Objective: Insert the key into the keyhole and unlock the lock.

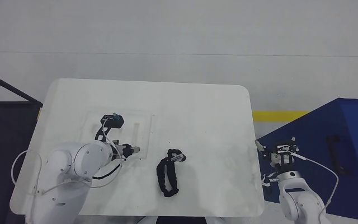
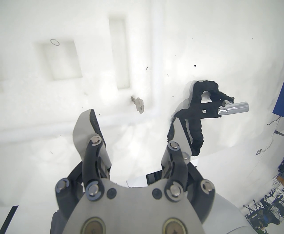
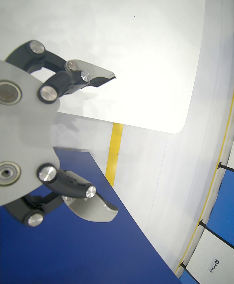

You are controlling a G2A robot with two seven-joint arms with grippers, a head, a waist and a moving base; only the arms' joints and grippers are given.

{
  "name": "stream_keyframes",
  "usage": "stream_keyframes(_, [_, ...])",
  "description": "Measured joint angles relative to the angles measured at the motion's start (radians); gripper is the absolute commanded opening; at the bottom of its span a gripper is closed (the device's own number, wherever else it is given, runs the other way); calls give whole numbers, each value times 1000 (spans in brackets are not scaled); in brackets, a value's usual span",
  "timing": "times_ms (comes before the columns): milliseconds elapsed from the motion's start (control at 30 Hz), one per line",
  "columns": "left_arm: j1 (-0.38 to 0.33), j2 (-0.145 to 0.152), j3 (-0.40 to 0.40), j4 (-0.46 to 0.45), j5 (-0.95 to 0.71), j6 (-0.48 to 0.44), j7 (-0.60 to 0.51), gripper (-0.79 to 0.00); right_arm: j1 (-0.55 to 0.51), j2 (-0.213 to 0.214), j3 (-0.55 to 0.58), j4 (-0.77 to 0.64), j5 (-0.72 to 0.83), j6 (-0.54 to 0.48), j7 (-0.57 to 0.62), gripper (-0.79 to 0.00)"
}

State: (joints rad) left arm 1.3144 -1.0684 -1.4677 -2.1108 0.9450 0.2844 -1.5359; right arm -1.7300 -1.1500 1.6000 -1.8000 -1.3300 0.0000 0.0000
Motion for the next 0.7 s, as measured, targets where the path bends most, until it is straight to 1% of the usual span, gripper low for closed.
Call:
stream_keyframes(33, [-4,5,2,6,-10,0,0,-286,0,0,0,0,0,0,0,0])
stream_keyframes(67, [-8,8,4,12,-20,0,0,-320,0,0,0,0,0,0,0,0])
stream_keyframes(100, [-14,12,7,20,-32,0,0,-394,0,0,0,0,0,0,0,0])
stream_keyframes(133, [-23,16,11,29,-49,0,0,-406,0,0,0,0,0,0,0,0])
stream_keyframes(433, [-71,46,38,68,-148,0,0,-437,0,0,0,0,0,0,0,0])
stream_keyframes(600, [-91,62,73,82,-162,0,0,-437,0,0,0,0,0,0,0,0])
stream_keyframes(700, [-102,70,91,89,-151,0,0,-453,0,0,0,0,0,0,0,0])
